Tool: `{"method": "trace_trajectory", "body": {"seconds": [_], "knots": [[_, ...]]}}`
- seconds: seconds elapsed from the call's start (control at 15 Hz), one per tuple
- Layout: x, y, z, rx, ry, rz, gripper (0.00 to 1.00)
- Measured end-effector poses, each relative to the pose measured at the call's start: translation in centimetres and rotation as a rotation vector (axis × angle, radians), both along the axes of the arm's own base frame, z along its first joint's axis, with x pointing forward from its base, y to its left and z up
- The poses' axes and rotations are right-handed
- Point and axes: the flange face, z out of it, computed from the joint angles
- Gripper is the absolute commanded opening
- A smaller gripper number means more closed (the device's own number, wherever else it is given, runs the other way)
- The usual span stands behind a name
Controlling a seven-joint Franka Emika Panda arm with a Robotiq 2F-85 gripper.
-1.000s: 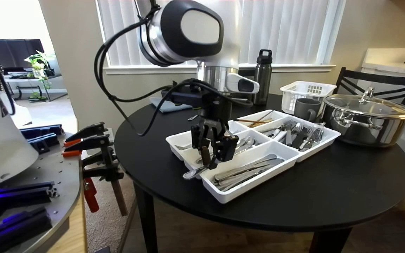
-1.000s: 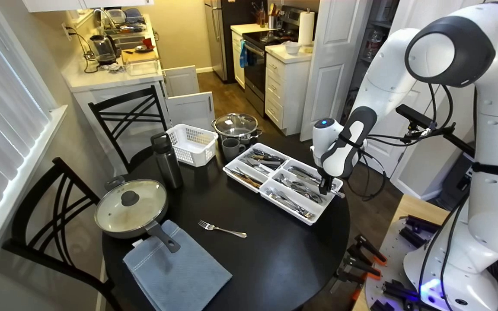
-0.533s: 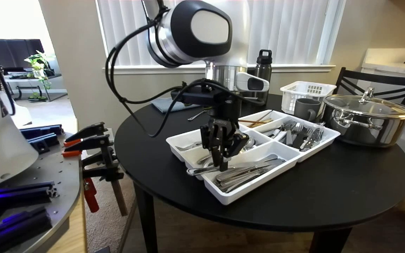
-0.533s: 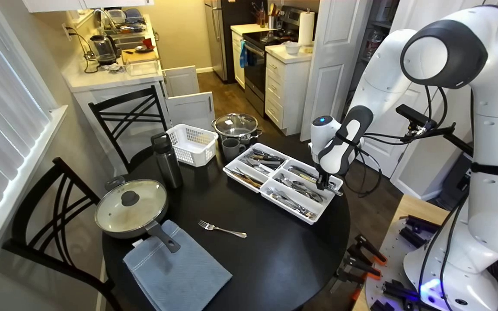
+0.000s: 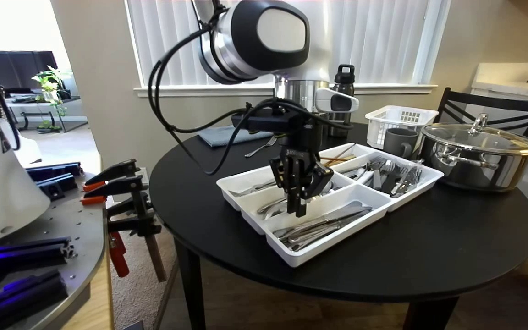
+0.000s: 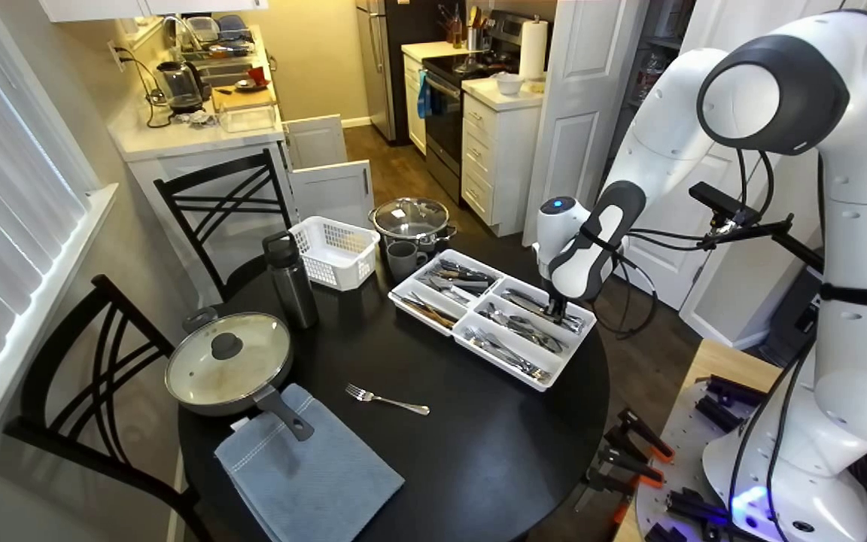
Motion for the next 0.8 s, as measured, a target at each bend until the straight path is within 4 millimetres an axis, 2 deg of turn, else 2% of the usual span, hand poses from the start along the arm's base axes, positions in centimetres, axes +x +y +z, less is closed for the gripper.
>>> {"method": "trace_trajectory", "body": {"seconds": [0.2,0.33,0.53,0.6,0.73,0.8], "knots": [[0.9,0.8,0.3,0.007,-0.036,0.006,0.05],[2.0,2.4,1.2,0.03,-0.086,0.005,0.05],[4.2,4.9,4.7,0.054,-0.197,0.028,0.05],[5.0,6.0,6.3,0.064,-0.235,0.037,0.37],[6.2,9.1,9.3,0.105,-0.297,0.071,0.53],[6.6,11.5,10.3,0.14,-0.318,0.101,0.58]]}}
